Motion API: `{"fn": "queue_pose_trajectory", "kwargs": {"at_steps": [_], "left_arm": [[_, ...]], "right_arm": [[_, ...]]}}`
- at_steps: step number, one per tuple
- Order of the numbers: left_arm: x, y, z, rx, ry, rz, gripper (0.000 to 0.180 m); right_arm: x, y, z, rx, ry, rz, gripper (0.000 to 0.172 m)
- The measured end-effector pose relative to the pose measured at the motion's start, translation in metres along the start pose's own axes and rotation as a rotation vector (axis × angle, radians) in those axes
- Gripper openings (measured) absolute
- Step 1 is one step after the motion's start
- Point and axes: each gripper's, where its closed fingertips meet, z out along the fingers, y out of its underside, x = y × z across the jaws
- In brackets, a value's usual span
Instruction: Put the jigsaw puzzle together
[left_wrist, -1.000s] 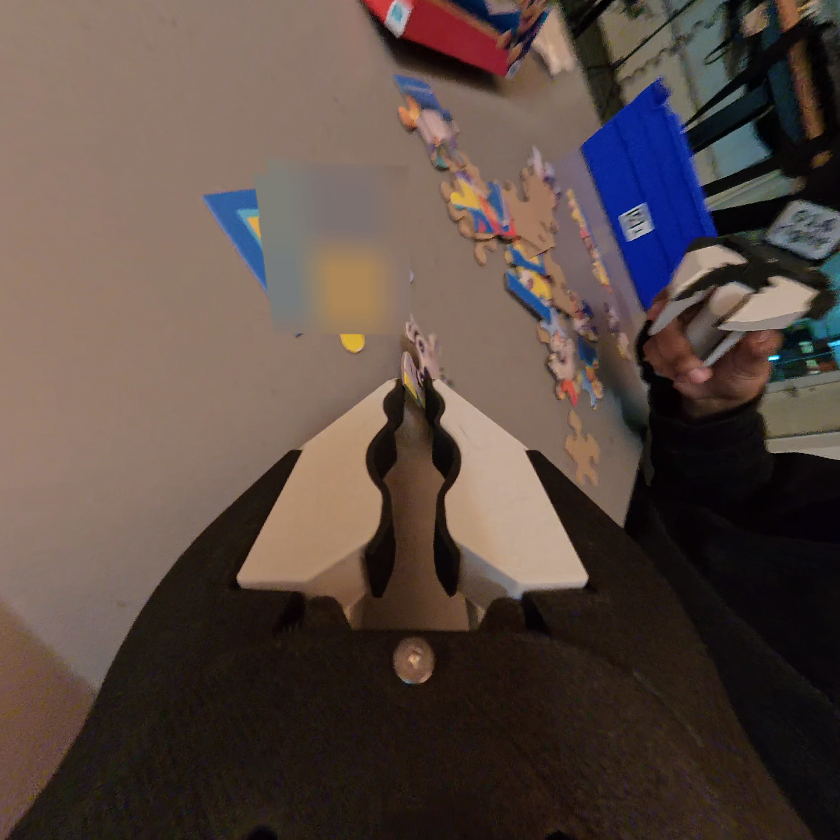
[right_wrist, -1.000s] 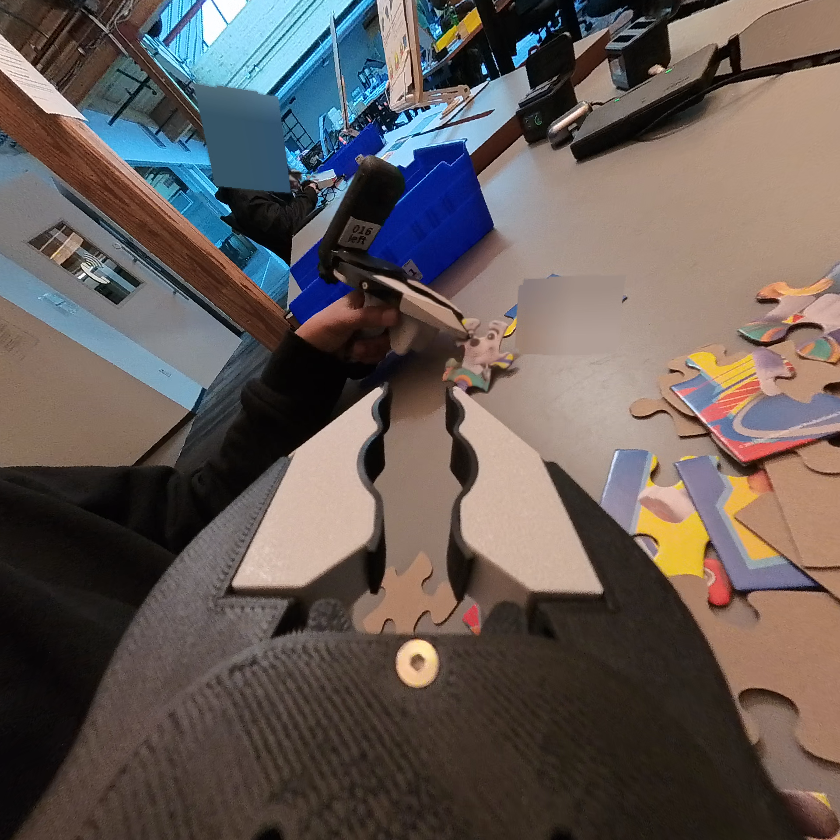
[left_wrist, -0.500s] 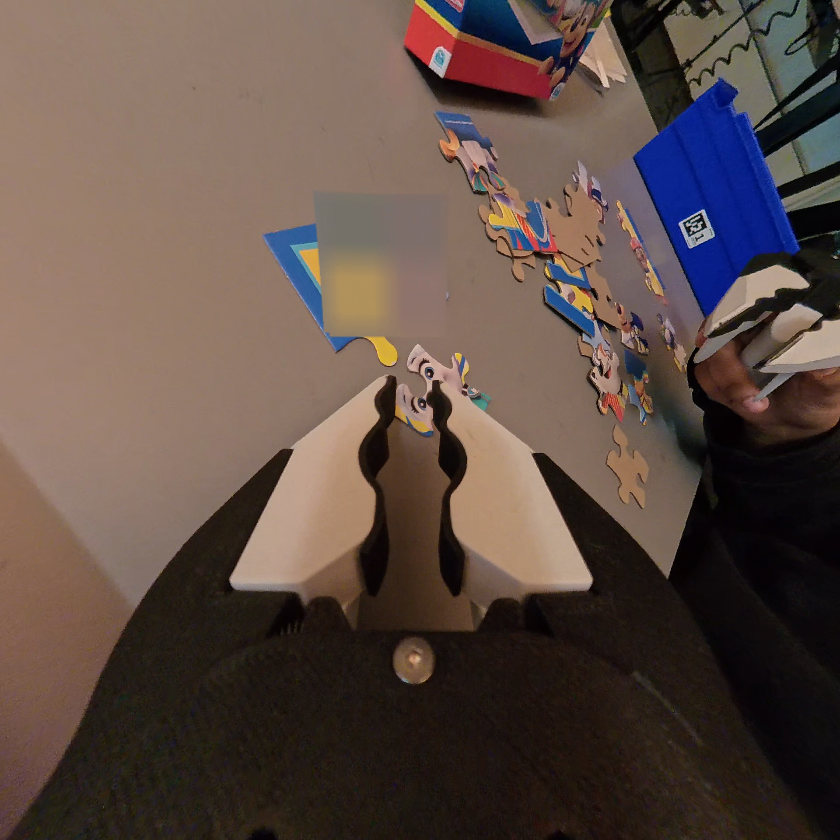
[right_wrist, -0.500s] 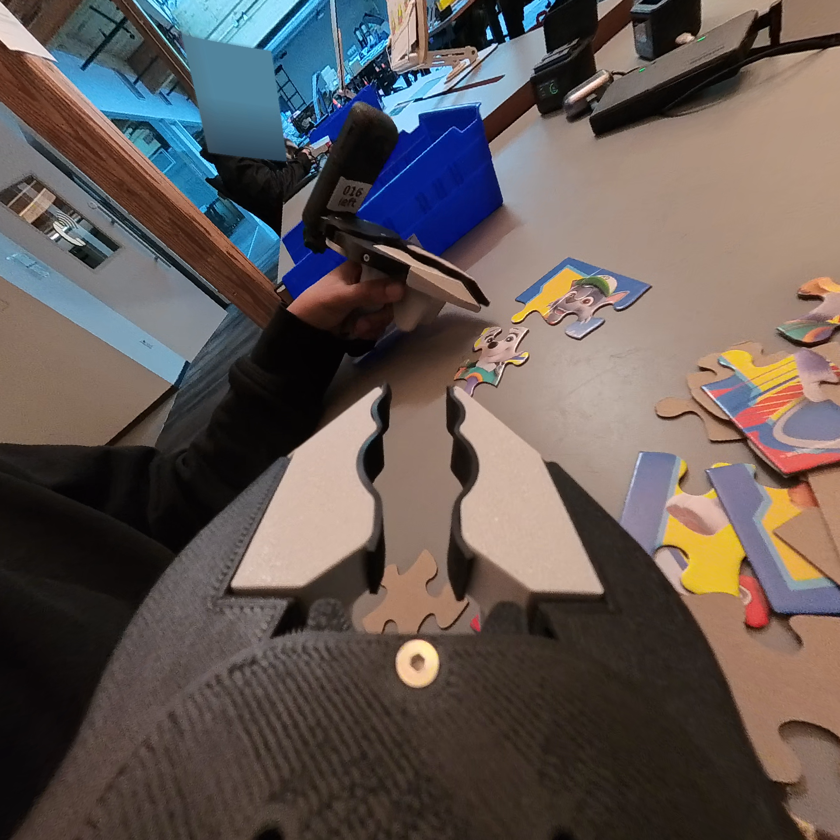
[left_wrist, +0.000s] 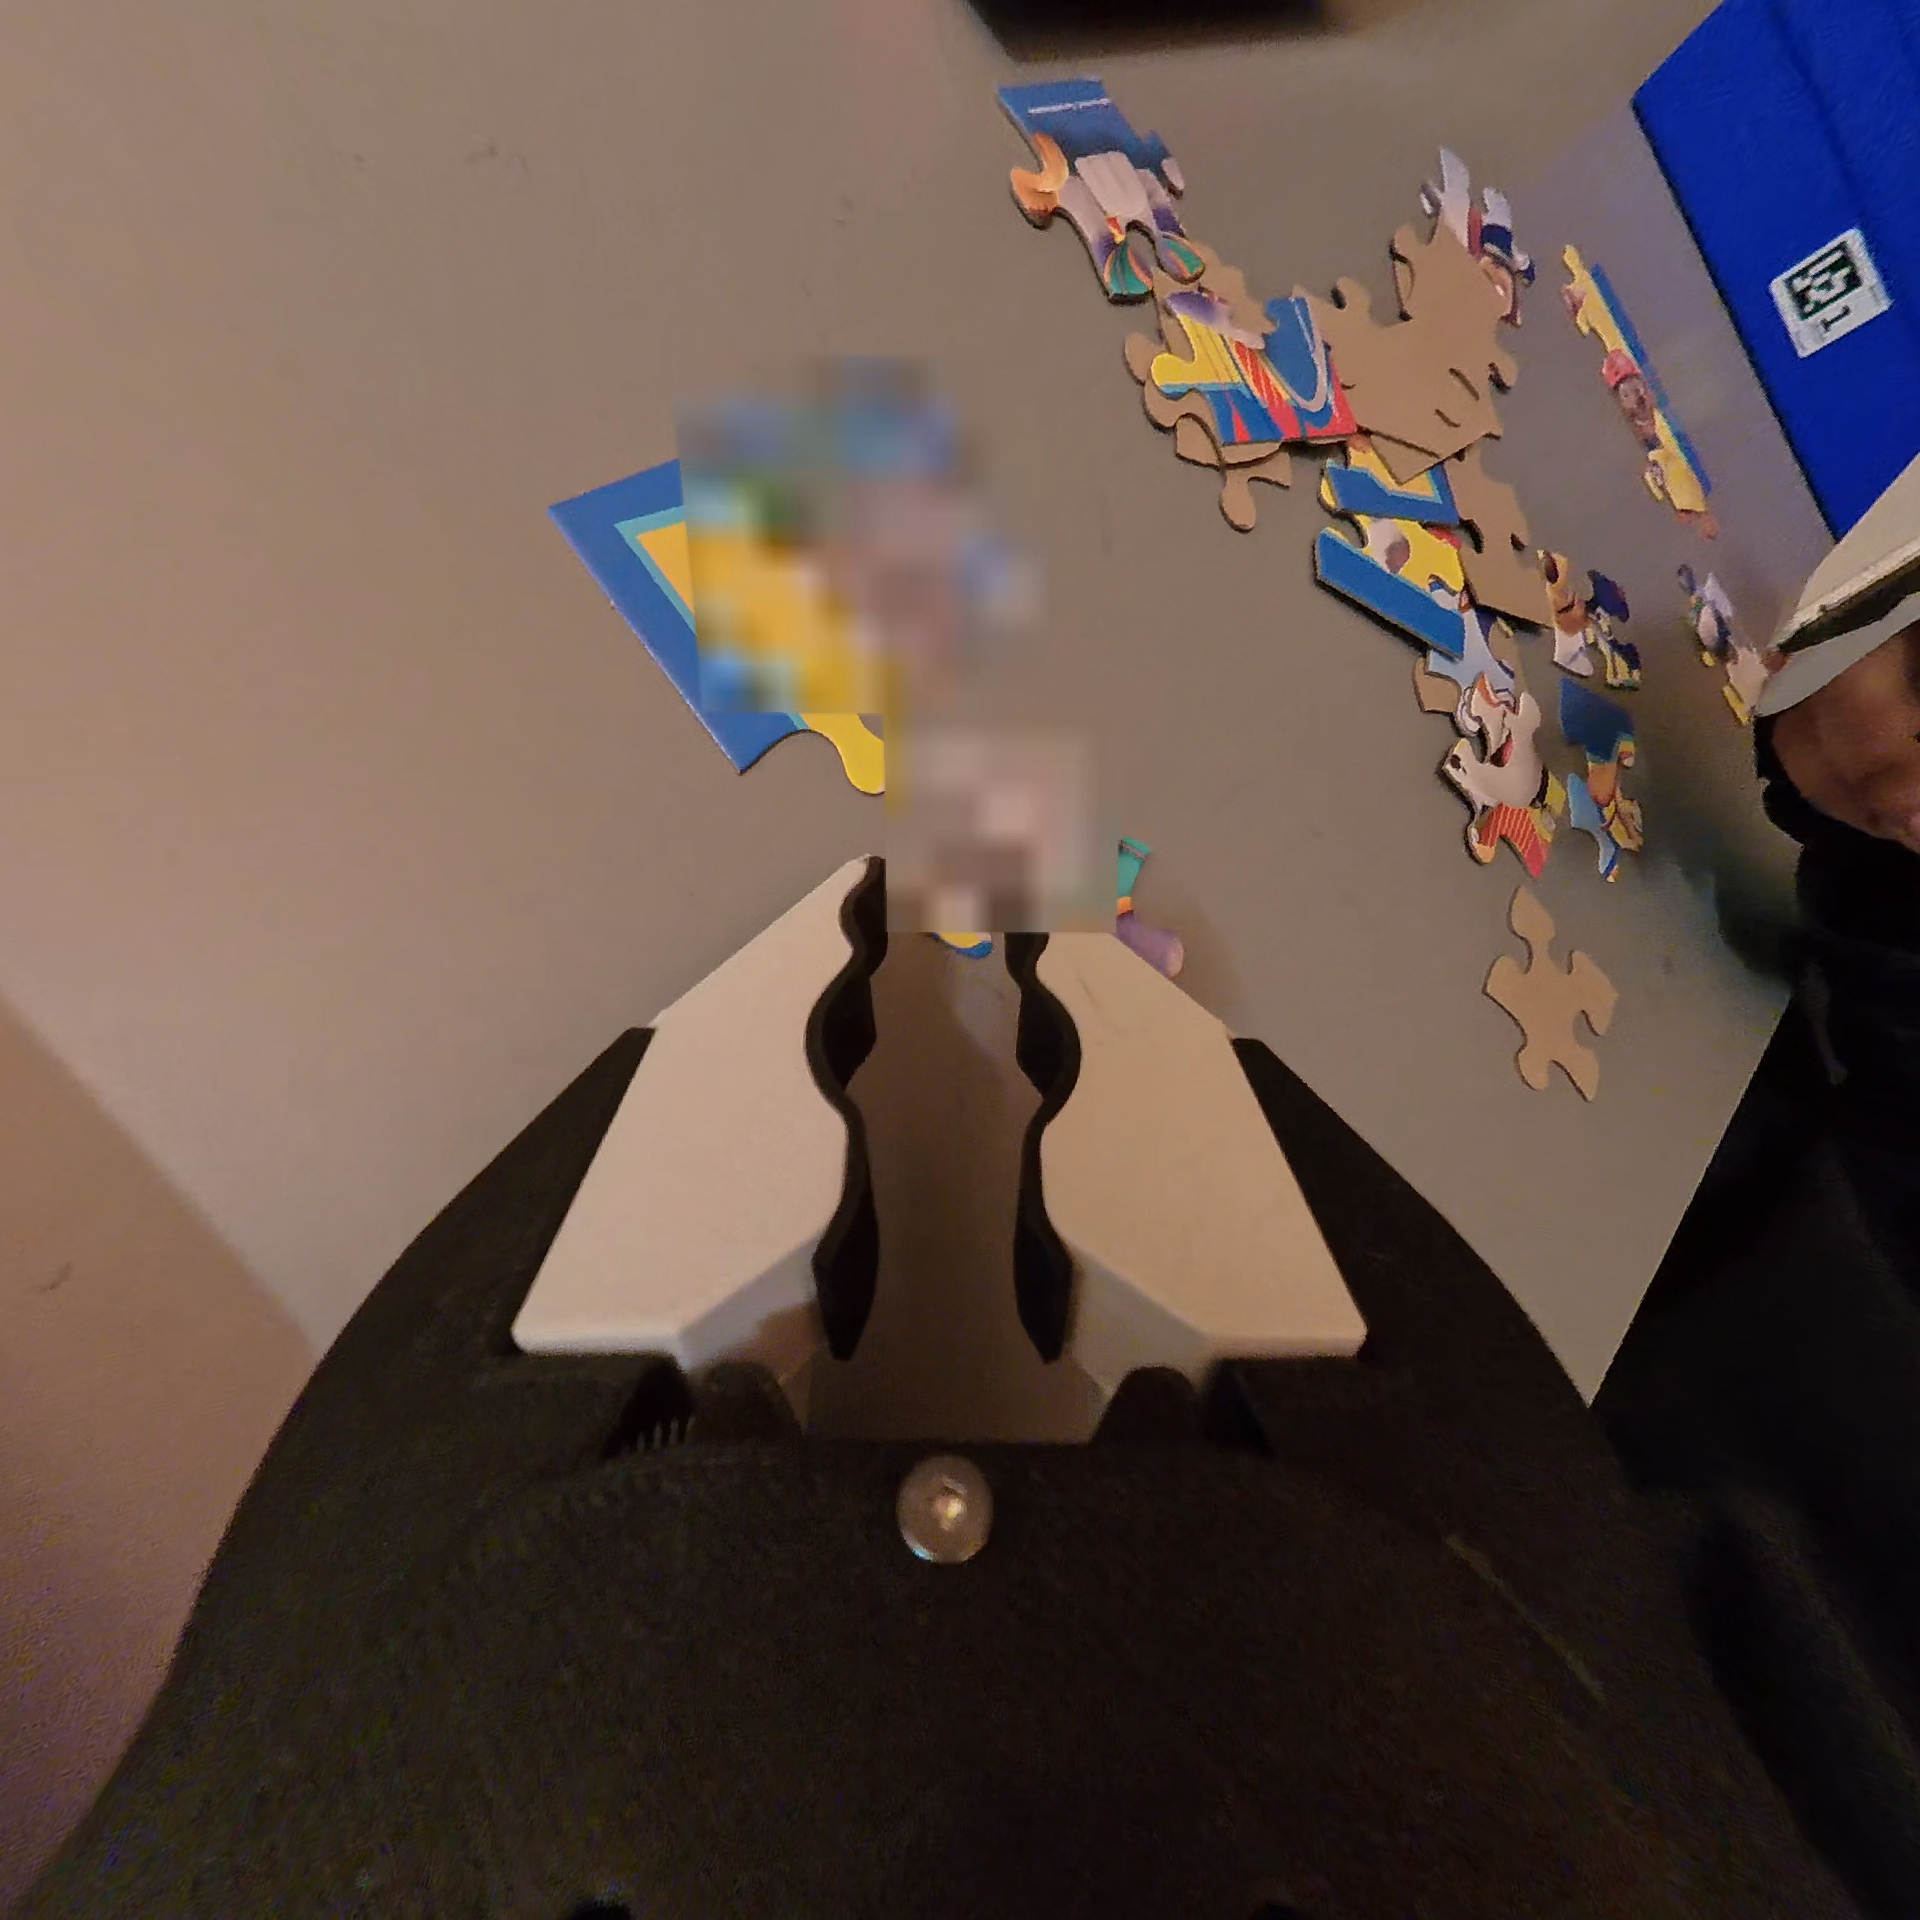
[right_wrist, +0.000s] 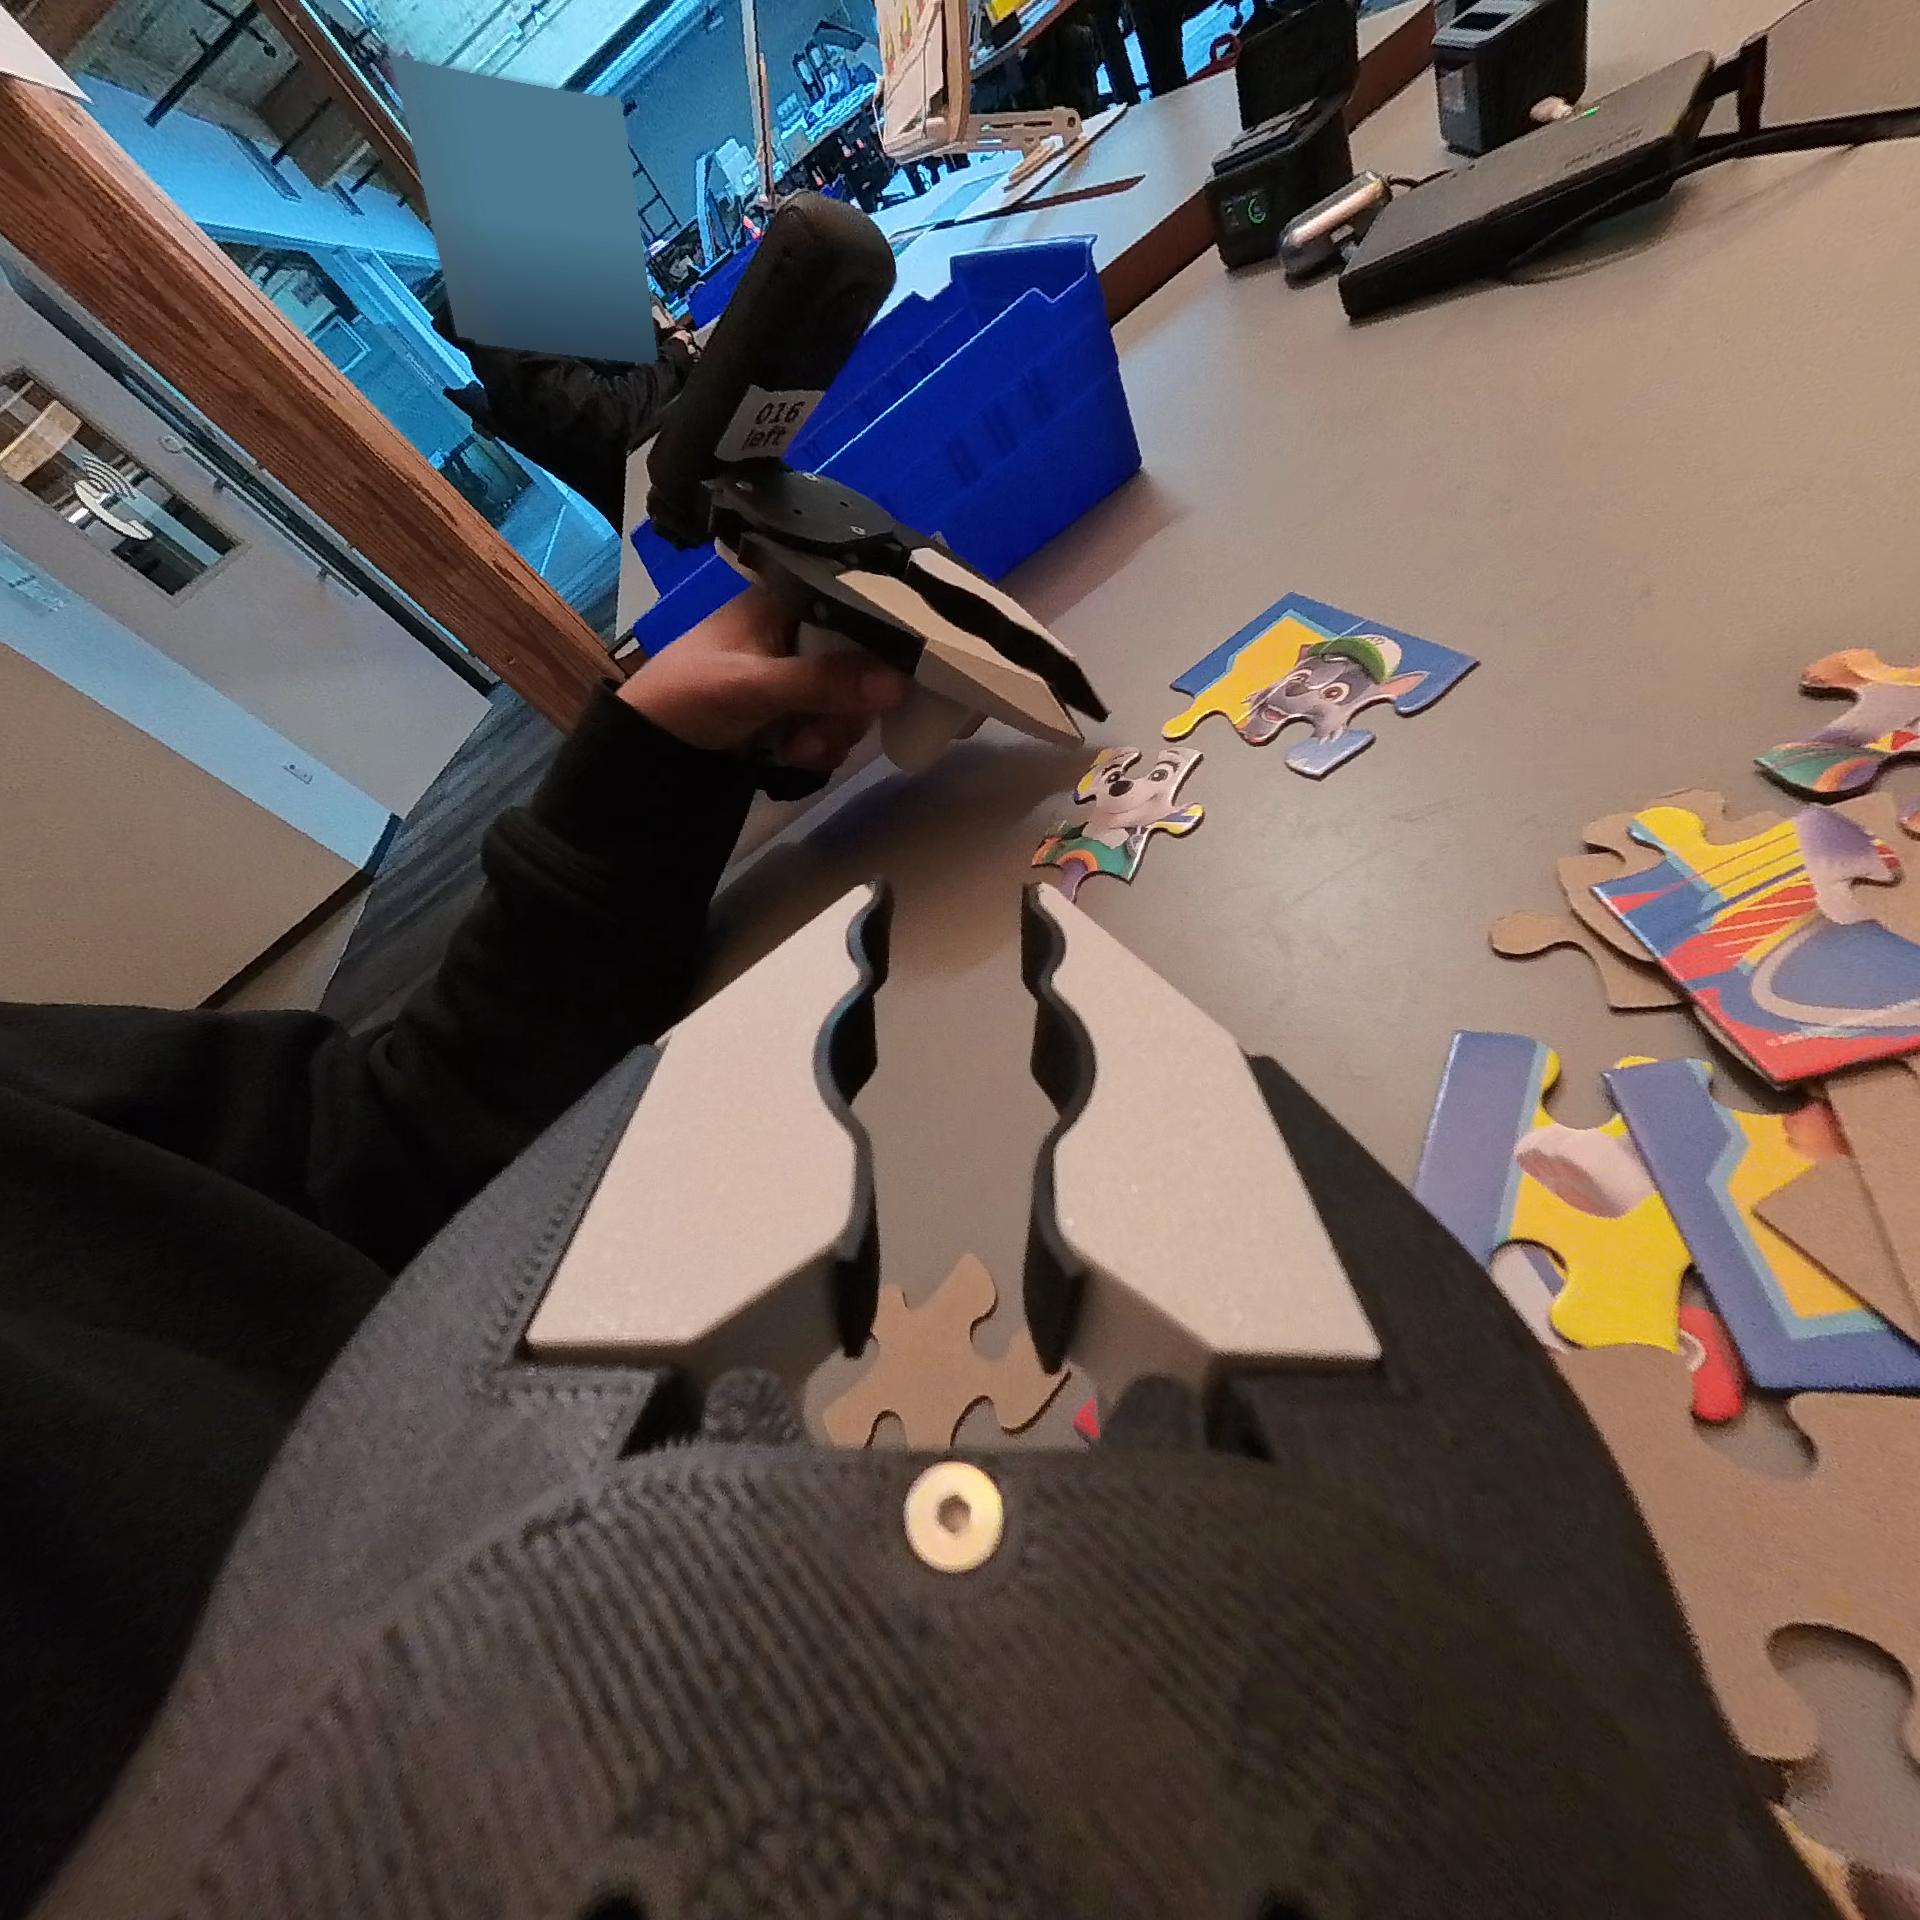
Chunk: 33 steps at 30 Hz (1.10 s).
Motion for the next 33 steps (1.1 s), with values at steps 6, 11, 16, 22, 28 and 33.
{"fn": "queue_pose_trajectory", "kwargs": {"at_steps": [6,11,16,22,28,33], "left_arm": [[0.001,0.007,0.006,-0.049,-0.010,0.015,0.019],[0.011,0.006,0.017,-0.060,0.013,0.040,0.015],[0.025,0.004,0.028,-0.076,0.037,0.074,0.015],[0.038,0.003,0.037,-0.088,0.062,0.099,0.015],[0.043,0.002,0.041,-0.086,0.078,0.103,0.015],[0.046,0.002,0.043,-0.086,0.087,0.107,0.015]], "right_arm": [[-0.001,0.000,0.001,-0.007,0.009,-0.019,0.024],[-0.002,-0.001,-0.001,0.001,0.014,-0.023,0.024],[-0.001,0.000,-0.004,0.004,0.020,-0.019,0.024],[-0.001,0.002,-0.006,0.006,0.025,-0.022,0.024],[-0.001,0.003,-0.009,0.010,0.029,-0.018,0.024],[0.000,0.004,-0.010,0.010,0.032,-0.017,0.024]]}}
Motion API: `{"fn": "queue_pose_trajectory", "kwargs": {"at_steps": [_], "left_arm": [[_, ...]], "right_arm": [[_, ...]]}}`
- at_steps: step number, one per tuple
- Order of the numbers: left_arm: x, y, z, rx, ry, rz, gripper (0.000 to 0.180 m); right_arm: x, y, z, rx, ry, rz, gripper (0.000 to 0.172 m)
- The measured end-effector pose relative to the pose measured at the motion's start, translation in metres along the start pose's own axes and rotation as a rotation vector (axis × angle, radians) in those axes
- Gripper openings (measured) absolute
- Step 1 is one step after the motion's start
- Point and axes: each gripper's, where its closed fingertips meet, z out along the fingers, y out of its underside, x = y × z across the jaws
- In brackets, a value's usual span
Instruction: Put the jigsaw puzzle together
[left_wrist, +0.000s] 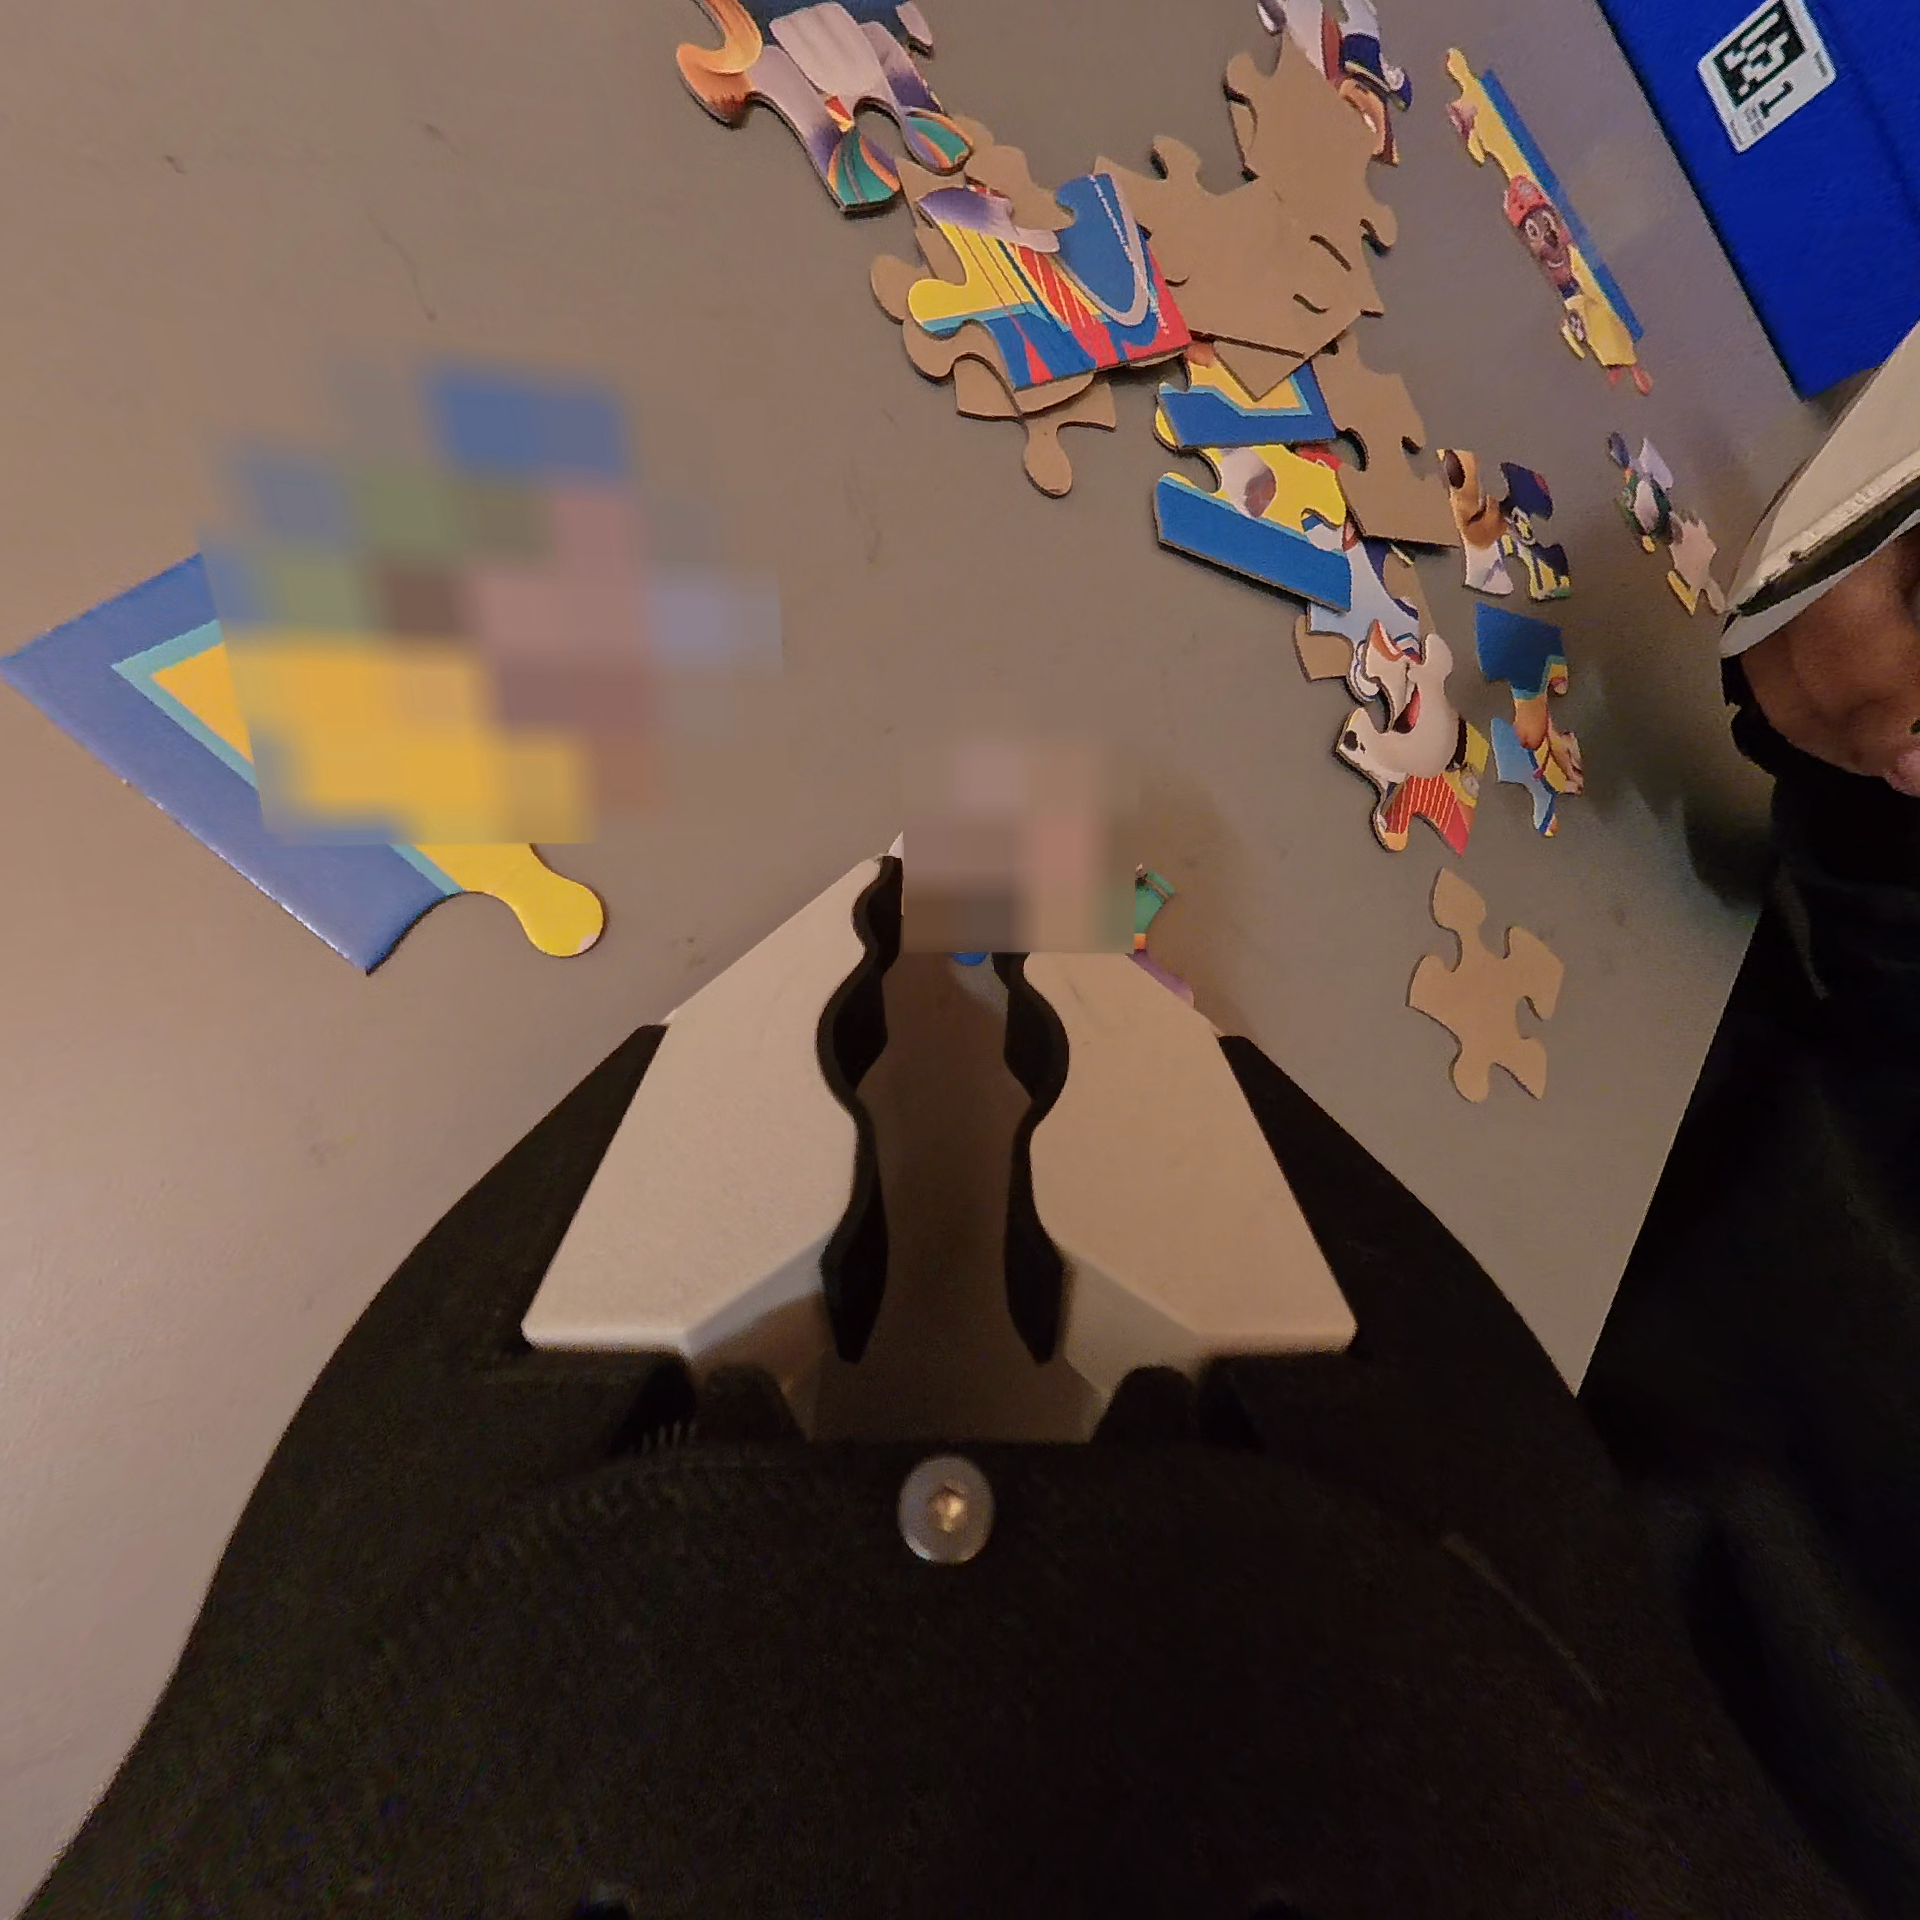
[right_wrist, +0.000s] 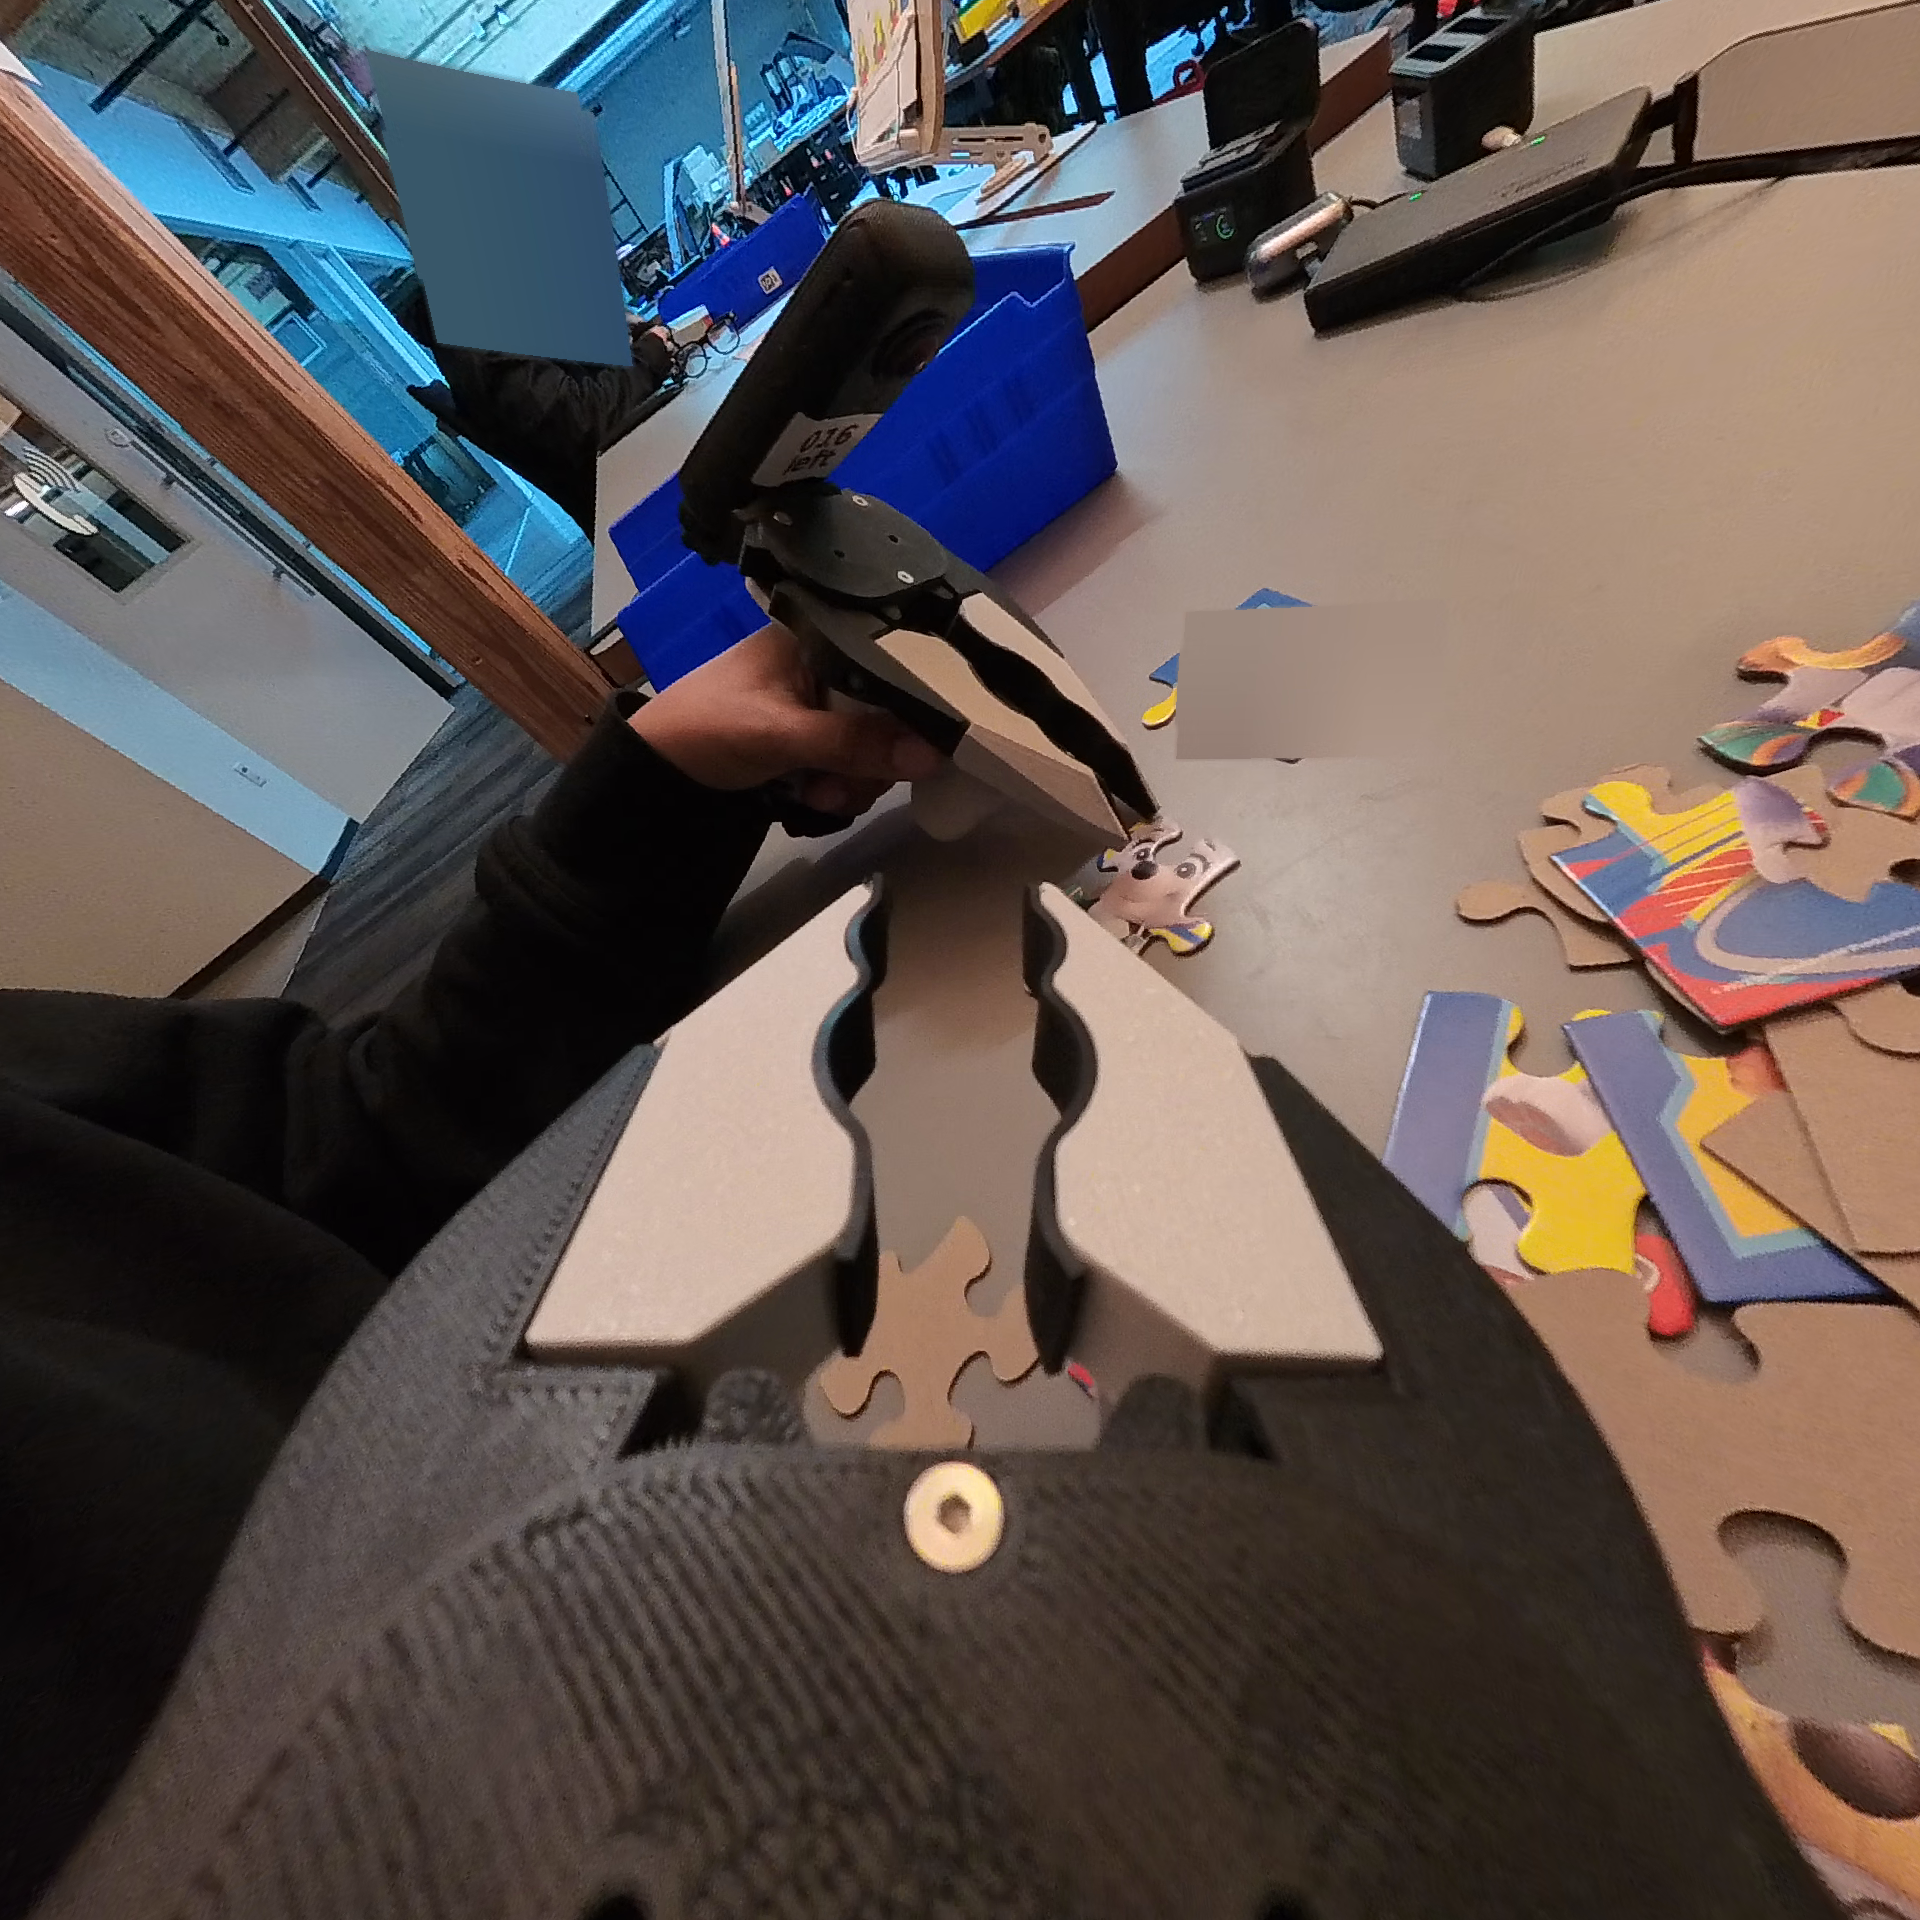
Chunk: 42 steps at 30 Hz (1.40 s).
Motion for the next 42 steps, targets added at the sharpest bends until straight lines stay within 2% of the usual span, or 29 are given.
{"fn": "queue_pose_trajectory", "kwargs": {"at_steps": [19,25,34,42], "left_arm": [[-0.014,-0.014,-0.018,0.112,-0.043,-0.020,0.013],[-0.020,-0.033,-0.032,0.239,-0.097,-0.001,0.008],[-0.036,-0.044,-0.048,0.363,-0.176,-0.013,0.008],[-0.038,-0.052,-0.054,0.488,-0.061,-0.089,0.009]], "right_arm": [[0.001,0.001,0.000,-0.003,0.018,-0.012,0.024],[0.001,0.002,0.001,-0.011,0.023,-0.020,0.024],[0.007,0.008,0.011,-0.074,0.102,-0.099,0.026],[0.000,0.019,0.045,-0.208,0.117,-0.182,0.033]]}}
